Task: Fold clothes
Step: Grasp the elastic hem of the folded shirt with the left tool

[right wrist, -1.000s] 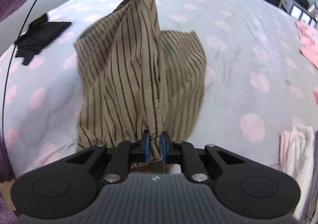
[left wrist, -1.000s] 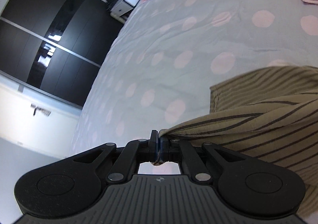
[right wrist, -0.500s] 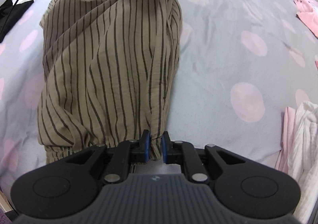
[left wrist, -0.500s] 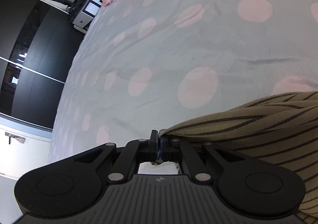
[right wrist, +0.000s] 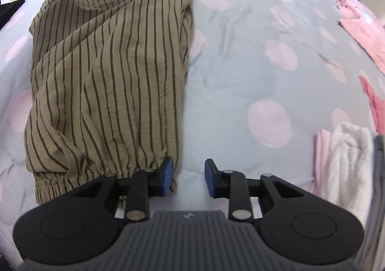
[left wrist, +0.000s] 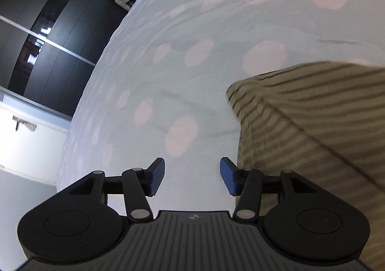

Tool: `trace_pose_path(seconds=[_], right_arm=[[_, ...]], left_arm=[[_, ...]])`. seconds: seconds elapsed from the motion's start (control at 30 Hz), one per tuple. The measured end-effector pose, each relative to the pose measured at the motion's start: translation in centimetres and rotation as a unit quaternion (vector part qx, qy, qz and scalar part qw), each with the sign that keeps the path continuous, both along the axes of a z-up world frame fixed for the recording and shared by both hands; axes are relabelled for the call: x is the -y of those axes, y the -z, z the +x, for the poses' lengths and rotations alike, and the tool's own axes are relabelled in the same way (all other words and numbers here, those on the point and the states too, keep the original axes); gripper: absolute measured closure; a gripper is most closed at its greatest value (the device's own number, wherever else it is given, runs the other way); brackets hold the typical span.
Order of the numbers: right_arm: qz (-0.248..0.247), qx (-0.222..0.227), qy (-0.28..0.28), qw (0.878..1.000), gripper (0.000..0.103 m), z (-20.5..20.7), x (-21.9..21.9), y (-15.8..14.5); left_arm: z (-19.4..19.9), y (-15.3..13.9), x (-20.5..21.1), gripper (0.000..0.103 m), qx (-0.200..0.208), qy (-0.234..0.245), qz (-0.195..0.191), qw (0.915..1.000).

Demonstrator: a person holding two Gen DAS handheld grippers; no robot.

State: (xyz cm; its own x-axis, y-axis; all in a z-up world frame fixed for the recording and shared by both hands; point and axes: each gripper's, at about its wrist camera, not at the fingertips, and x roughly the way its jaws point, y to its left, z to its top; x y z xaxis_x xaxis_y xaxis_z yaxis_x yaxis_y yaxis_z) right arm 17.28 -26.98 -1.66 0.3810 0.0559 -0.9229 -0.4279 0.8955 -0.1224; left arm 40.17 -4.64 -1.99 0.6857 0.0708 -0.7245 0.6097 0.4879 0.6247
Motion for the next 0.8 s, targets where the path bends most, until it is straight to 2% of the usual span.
trace_pose_path(seconds=[0.1,0.23,0.33,0.43,0.47,0.67,0.73,0.8], right_arm=[[-0.002,0.015,-0.006,1.0,0.065,-0.7,-0.2,-0.4],[0.002,0.027,-0.017,0.999,0.061,-2.1,-0.6,-0.9],[0.009,0.028,-0.026,0.999,0.058,-2.9,-1.1,-0.7],[0.009,0.028,-0.03,0.999,0.057,-3.6,-1.4,-0.6],[0.01,0.03,-0.031,0.999,0.057,-3.7,-1.3,-0.5],[0.002,0.026,-0.012,1.0,0.058,-3.4,-0.3,0.9],[0.003,0.023,-0.005,1.0,0.058,-3.3,0.4,1.1],[0.009,0.033,-0.021,0.999,0.058,-3.9,0.7,0.8]], left_arm=[[-2.4,-1.8,-2.9,0.048,-0.026,-0.042,-0.041,0.998],[-5.2,-3.1,-6.5,0.047,-0.063,-0.104,-0.087,0.9887],[-6.7,-2.9,-8.8,0.046,-0.086,-0.158,-0.129,0.9752],[-7.7,-2.0,-10.6,0.045,-0.115,-0.207,-0.182,0.9544],[-8.0,-1.5,-11.0,0.045,-0.12,-0.216,-0.192,0.9498],[-8.6,2.4,-11.8,0.047,-0.098,-0.263,-0.153,0.9476],[-9.2,2.0,-12.0,0.047,-0.086,-0.27,-0.162,0.9451],[-10.2,1.2,-11.6,0.047,-0.07,-0.262,-0.148,0.9509]])
